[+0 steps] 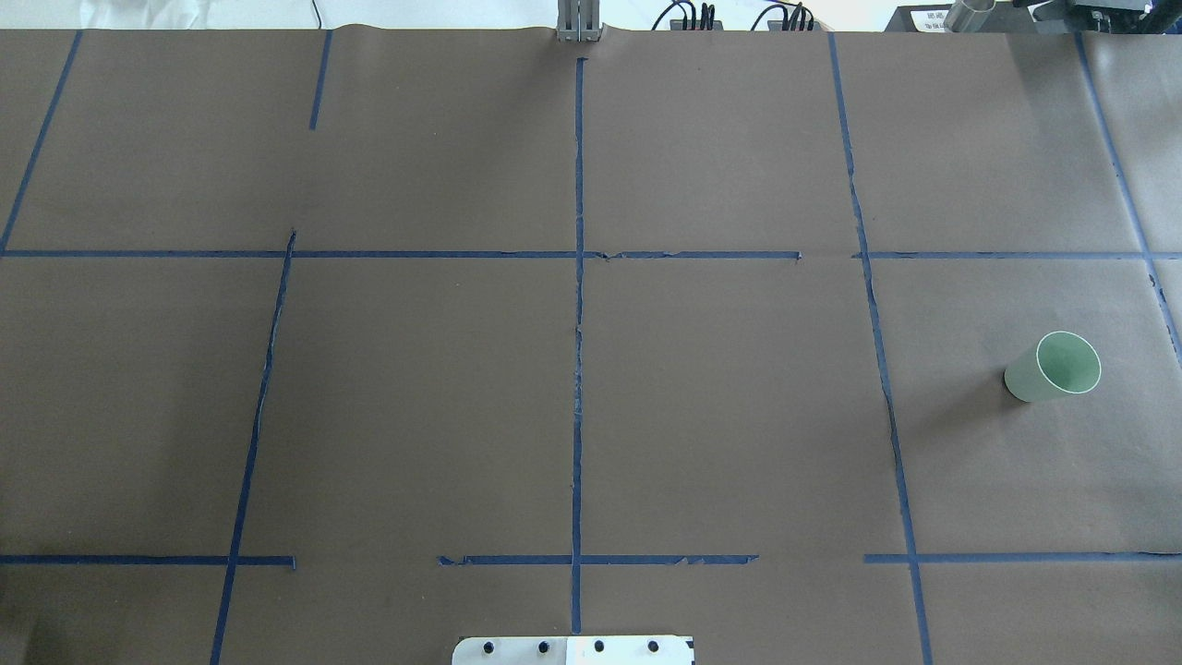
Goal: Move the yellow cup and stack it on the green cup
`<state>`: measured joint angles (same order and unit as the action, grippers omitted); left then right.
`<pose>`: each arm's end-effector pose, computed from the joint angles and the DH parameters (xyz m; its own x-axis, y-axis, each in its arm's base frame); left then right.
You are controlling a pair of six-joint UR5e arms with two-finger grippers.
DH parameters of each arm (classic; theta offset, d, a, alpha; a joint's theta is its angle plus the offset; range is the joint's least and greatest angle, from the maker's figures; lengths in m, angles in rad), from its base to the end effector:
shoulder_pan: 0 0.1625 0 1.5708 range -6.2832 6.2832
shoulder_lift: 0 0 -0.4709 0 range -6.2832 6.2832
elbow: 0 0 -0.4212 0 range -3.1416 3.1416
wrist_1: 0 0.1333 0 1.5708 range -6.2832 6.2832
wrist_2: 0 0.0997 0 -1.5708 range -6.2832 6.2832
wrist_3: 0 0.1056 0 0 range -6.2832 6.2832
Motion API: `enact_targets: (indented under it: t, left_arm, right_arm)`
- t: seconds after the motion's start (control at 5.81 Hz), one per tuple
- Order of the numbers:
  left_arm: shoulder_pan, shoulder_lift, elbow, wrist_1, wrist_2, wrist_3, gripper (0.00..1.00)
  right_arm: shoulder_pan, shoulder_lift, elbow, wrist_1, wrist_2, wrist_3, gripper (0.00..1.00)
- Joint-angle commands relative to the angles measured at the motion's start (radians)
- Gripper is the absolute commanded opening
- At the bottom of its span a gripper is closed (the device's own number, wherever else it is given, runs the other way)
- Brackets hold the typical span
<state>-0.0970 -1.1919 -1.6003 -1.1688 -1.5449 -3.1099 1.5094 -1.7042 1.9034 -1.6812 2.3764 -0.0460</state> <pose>0.2081 -0.1569 0.8894 -0.0561 -0.9984 0.0027 0.7294 -0.0392 0.6829 0.0290 -0.4587 0.6099 0.6839 -0.1519 0.7136 0.0927 0.9882 0.1216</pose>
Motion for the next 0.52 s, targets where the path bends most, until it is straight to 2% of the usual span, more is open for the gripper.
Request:
enact_targets:
  t: [0.0, 0.17, 0.34]
  left_arm:
    - [-0.165, 0.024, -0.024, 0.000, 0.161, 0.124, 0.58]
    - [-0.373, 0.018, -0.058, -0.002, 0.350, 0.277, 0.58]
    - [-0.520, 0.002, -0.070, -0.071, 0.476, 0.429, 0.58]
  right_arm:
    - [0.000, 0.000, 0.000, 0.000, 0.003, 0.000, 1.00]
    - [0.000, 0.001, -0.001, 0.000, 0.003, 0.000, 1.00]
    - [0.000, 0.001, -0.001, 0.000, 0.003, 0.000, 1.00]
